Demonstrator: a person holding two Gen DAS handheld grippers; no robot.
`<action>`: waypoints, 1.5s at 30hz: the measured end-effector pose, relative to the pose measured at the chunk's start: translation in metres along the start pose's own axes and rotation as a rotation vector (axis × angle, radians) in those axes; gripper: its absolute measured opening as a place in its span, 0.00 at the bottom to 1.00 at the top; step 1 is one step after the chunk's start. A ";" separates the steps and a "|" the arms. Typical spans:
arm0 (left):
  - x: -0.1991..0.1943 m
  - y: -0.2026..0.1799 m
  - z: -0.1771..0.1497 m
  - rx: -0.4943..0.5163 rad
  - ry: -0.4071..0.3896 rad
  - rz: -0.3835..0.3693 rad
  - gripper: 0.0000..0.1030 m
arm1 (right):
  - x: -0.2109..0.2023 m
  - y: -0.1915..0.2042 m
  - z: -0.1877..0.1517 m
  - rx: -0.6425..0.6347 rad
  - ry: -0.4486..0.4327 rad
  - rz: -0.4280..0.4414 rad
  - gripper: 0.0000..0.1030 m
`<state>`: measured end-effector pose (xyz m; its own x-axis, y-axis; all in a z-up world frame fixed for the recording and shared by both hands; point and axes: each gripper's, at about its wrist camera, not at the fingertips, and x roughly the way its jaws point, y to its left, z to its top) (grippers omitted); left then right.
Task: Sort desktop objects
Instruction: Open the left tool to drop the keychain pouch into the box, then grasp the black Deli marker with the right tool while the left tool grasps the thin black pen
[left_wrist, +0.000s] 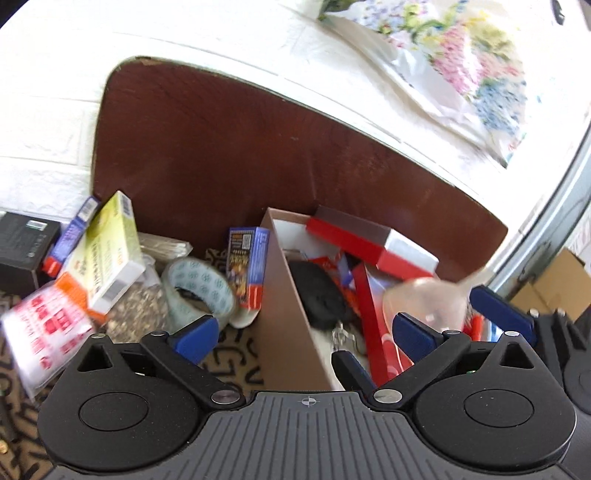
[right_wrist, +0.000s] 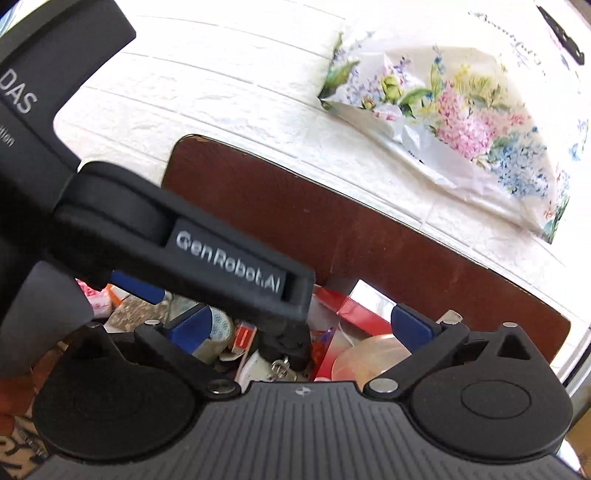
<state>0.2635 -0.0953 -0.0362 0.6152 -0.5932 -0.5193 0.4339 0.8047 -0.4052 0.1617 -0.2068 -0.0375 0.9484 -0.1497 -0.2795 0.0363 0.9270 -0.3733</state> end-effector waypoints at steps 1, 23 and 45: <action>-0.005 -0.001 -0.003 0.010 -0.005 0.011 1.00 | -0.005 0.000 0.000 0.000 0.000 0.002 1.00; -0.102 0.044 -0.166 0.038 0.080 0.104 0.92 | -0.088 0.080 -0.122 0.231 0.329 0.180 0.72; -0.038 0.056 -0.152 -0.144 0.173 0.360 0.23 | -0.062 0.069 -0.141 0.294 0.406 0.187 0.29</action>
<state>0.1647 -0.0308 -0.1531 0.5860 -0.2800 -0.7604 0.1079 0.9570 -0.2692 0.0606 -0.1823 -0.1708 0.7510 -0.0393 -0.6591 0.0202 0.9991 -0.0366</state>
